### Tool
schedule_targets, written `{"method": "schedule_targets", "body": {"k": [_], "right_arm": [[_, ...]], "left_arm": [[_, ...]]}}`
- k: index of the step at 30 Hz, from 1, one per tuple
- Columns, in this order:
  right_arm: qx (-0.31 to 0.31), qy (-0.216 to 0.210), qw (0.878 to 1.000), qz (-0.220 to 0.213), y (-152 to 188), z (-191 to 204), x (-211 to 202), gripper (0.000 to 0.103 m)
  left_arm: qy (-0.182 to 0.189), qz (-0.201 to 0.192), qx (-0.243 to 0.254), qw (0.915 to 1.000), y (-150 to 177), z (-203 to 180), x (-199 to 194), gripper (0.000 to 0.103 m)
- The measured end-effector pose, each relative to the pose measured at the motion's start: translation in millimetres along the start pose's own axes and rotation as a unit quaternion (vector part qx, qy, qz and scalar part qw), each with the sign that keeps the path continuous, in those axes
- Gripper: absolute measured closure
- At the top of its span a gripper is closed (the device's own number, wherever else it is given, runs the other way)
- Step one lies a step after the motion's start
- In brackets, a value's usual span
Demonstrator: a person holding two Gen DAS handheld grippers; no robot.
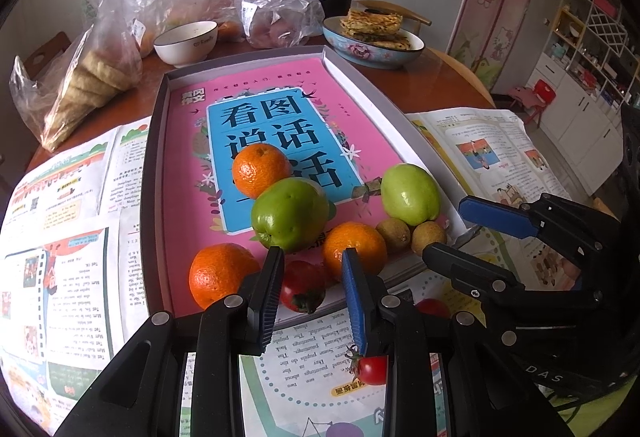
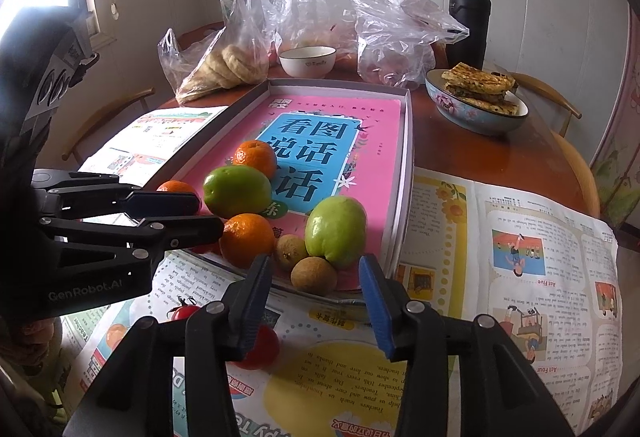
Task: Organize fruits
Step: 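Lower the tomato onto the book and open the left tool while the right tool releases the kiwi, then withdraw both open tools from the box toward the remaining cherry tomatoes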
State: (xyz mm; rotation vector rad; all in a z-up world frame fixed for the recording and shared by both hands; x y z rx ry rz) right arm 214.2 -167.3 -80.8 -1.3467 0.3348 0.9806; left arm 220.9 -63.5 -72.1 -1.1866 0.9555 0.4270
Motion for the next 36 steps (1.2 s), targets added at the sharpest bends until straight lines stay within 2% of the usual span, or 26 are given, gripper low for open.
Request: {"method": "schedule_targets", "body": {"k": [7,12,13,21,34,36], "right_arm": [[0.003,0.002,1.0,0.0,0.4,-0.6,-0.9,0.056],[0.005,0.005,1.0,-0.003,-0.6,-2.0,-2.4,0.051],[0.005,0.005,1.0,-0.003,-0.6,-2.6,-2.7,0.05],[0.008,0.006,1.0,-0.008,-2.1,-3.5,-5.6,0.049],[0.001,0.006,1.0,-0.019,-4.1,0.2,-13.3,0.043],[0.0,0.006,1.0,-0.021,-4.5,0.9,-15.2,0.042]], "left_arm": [[-0.005,-0.004,0.001,1.0,-0.5,1.2,-4.2,0.068],[-0.011,-0.008,-0.004,0.9999,-0.9,2.5,-9.6,0.049],[-0.013,-0.009,-0.004,0.9999,-1.2,2.9,-10.7,0.048],[-0.032,-0.019,-0.007,0.9993,-1.4,7.2,-22.8,0.041],[-0.049,-0.033,-0.01,0.9982,0.4,11.1,-38.6,0.039],[-0.05,-0.035,-0.01,0.9981,0.8,11.3,-40.3,0.036]]}}
Point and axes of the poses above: each gripper's, at about its wrist camera, not at the fingertips, and x roughly the way its jaws point, z to its left, y to its underside, the point moved 10 cm from there along x, roughly the way its jaws point, and after that the axes turned 15 degrees about x, right-handed, at the moved point
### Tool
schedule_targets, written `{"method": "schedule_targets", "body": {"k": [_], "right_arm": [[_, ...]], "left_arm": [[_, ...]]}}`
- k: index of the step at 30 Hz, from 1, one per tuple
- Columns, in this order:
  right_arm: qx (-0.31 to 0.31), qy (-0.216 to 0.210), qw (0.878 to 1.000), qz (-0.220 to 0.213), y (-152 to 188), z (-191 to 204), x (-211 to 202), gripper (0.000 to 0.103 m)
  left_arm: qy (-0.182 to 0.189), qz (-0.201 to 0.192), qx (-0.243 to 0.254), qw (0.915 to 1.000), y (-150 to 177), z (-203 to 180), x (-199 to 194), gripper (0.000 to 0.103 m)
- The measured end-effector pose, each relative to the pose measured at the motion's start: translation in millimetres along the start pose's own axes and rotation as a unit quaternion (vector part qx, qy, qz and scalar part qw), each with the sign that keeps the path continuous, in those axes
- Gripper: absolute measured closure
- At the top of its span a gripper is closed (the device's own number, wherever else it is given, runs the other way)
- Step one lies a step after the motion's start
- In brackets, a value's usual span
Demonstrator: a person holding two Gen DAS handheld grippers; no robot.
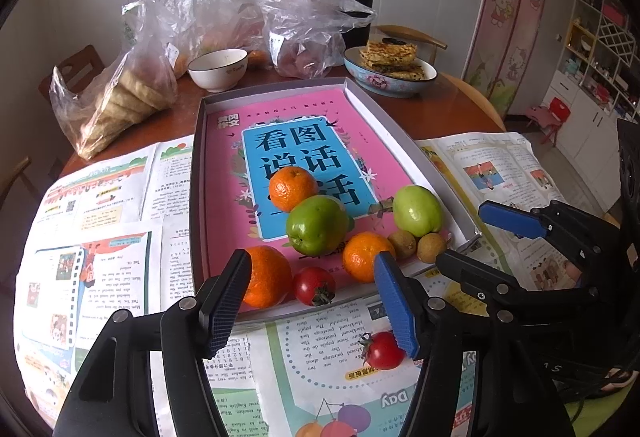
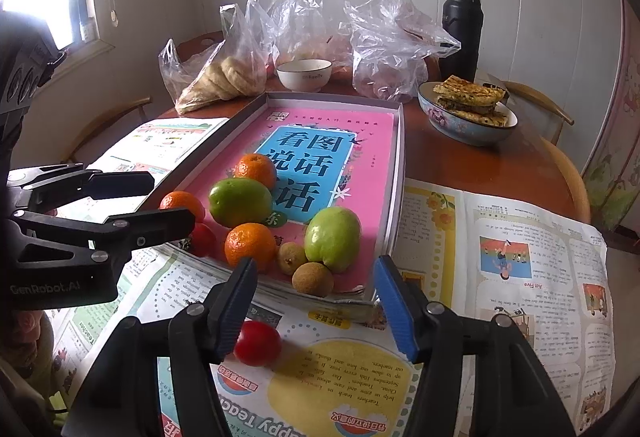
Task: Organize fruits
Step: 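Withdraw both open tools from the box toward the remaining cherry tomatoes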
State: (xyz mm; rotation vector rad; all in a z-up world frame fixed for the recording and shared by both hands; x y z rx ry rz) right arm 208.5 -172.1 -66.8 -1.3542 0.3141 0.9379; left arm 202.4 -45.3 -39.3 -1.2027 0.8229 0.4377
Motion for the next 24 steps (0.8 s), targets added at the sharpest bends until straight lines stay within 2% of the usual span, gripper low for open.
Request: {"method": "schedule_targets", "body": {"k": [9,24], "right_arm": [[-0.006,-0.003,1.0,-0.007,0.1,4.3,-9.2,0.04],[-0.016,-0.001,1.0,-0.004,15.3,7.1,-21.3,0.037]], "left_arm": [[-0.004,-0.004,-0.001,1.0,3.1,1.4,-9.1,0.032],[0.001,-0.003,0.003,1.0,17.8,-4.2,-21.5,0.031]]}}
Point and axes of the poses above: each gripper's, at about its wrist camera, not at the fingertips, and x roughly the way its jaws point, z to its left, y to its underside, the point moved 10 cm from there along x, roughly the way its jaws point, and after that the axes turned 15 degrees about x, right-handed, at the moved point
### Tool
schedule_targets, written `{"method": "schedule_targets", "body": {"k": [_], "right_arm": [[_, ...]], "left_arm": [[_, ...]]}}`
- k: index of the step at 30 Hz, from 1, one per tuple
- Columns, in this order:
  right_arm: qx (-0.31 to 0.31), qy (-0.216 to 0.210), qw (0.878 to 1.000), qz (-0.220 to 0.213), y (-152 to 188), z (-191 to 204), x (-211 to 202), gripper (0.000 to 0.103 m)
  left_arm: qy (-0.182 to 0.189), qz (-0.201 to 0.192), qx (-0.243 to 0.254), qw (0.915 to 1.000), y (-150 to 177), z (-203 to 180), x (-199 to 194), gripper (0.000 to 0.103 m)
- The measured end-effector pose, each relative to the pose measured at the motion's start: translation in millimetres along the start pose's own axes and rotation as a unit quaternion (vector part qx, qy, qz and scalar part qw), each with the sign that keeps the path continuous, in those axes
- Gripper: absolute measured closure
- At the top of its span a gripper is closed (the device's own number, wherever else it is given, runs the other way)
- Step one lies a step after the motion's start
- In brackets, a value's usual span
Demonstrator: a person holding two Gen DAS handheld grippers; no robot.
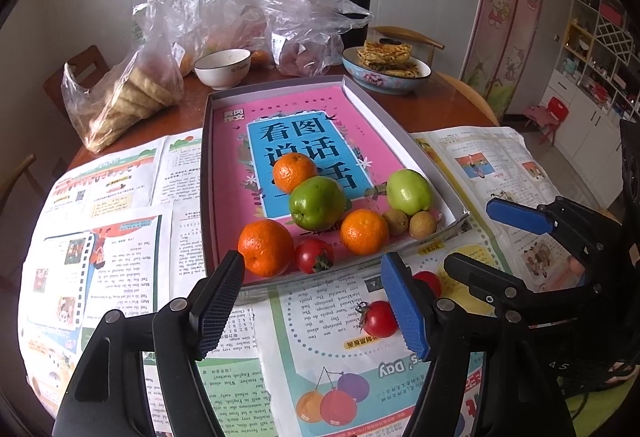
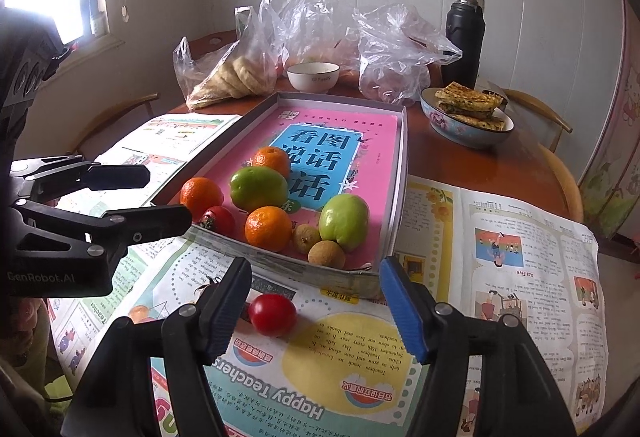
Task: Organize fruits
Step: 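Withdraw both open tools from the box toward the remaining cherry tomatoes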
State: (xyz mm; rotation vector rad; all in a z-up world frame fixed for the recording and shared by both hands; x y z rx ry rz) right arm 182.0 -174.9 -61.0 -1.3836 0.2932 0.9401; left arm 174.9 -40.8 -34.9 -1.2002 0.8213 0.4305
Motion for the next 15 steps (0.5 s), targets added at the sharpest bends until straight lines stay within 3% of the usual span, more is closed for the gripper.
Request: {"method": "schedule_targets", "body": {"k": [15], "right_arm": [[-0.008,0.001,1.0,0.01,14.8,3.5,-4.1,0.037]], "left_arm": [[0.01,0.006,0.013,0.9998,12.4,-9.7,-7.2,0.031]]}}
Point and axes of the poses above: each gripper's, at about its wrist camera, not at the fingertips, and x roughly the way its jaws point, z to its left, y to its underside, the point moved 10 cm from there along x, roughly the way its jaws point, and after that the axes turned 15 degrees about x, right-handed, at the moved point
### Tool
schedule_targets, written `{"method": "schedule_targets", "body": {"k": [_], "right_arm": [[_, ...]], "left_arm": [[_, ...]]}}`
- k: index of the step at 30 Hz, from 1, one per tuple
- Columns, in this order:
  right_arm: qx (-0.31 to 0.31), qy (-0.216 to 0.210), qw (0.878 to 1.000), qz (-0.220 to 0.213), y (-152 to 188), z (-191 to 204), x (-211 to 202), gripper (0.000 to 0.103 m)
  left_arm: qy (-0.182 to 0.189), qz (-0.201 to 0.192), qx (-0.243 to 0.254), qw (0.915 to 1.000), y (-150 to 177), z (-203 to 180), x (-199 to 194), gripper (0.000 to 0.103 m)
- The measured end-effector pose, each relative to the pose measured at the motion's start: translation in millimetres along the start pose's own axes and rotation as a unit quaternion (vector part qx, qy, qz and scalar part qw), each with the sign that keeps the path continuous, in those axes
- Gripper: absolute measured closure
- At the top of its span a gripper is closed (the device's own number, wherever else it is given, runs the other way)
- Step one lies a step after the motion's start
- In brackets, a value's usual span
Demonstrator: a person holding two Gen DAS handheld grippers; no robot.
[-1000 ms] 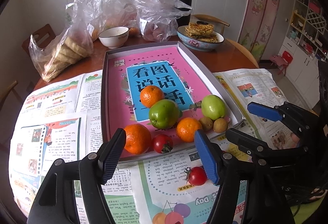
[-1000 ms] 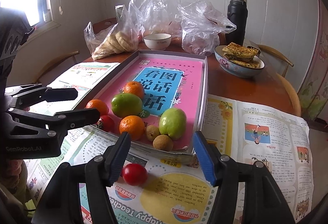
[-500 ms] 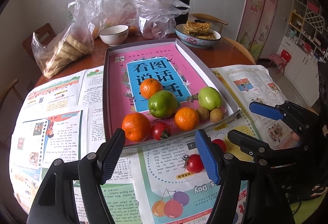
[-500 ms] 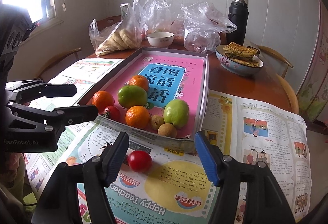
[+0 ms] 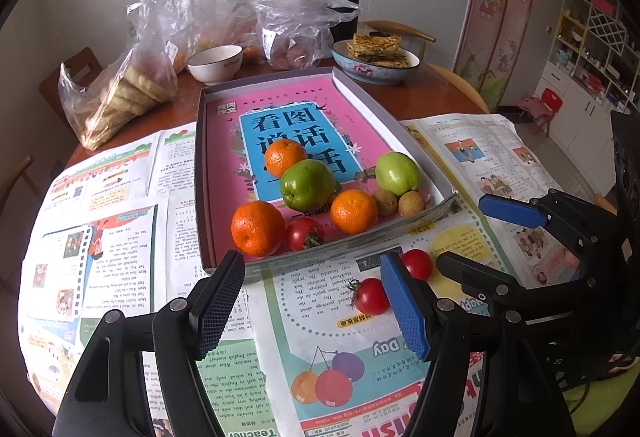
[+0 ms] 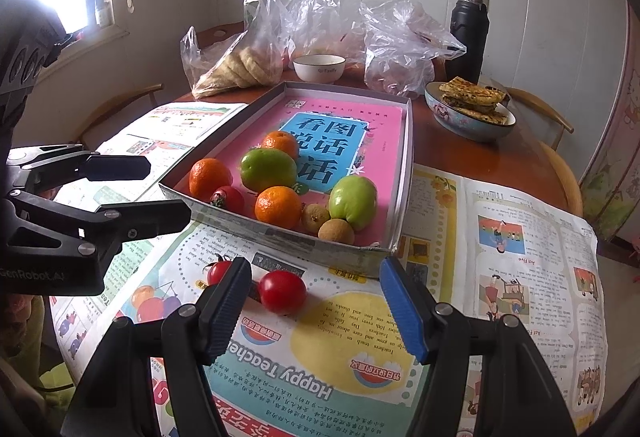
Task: Organize fruits
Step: 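Withdraw both open tools from the box toward the remaining cherry tomatoes, then grasp a cherry tomato with the left tool while the right tool grasps another tomato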
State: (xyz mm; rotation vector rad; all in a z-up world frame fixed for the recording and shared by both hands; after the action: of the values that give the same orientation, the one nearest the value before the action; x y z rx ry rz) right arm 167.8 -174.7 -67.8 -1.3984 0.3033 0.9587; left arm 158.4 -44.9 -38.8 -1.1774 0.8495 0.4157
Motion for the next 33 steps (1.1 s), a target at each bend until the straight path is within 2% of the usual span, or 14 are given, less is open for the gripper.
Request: {"method": "schedule_targets", "body": {"k": [19,24,33], "right_arm": [[-0.005,0.004,1.0,0.013,15.9,-0.2,-2.6,0.037],[-0.011,0.005,1.0,0.021,20.6,1.4,-1.3,0.037],[-0.021,0.007,0.999,0.035,29.4,3.8,4.6,0.037]], "left_arm": [[0.018,0.018,0.019,0.9995,16.3,-14.4,2.6,0.031],[0.035,0.027,0.013,0.9989,20.8,-18.9,6.3,0.031],[0.041,0.039,0.007,0.9984,26.8,-20.5,14.1,0.031]]}}
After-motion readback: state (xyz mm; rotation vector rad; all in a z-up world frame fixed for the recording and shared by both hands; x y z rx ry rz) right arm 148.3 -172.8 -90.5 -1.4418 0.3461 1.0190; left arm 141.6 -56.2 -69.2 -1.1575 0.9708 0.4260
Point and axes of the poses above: each gripper's, at about its wrist camera, not at the fingertips, and x roughly the way its jaws point, z to its left, y to its underside, the point moved 10 cm from there along x, roughly the way its jaws point, and after that the axes turned 15 degrees about x, right-handed, at the moved point
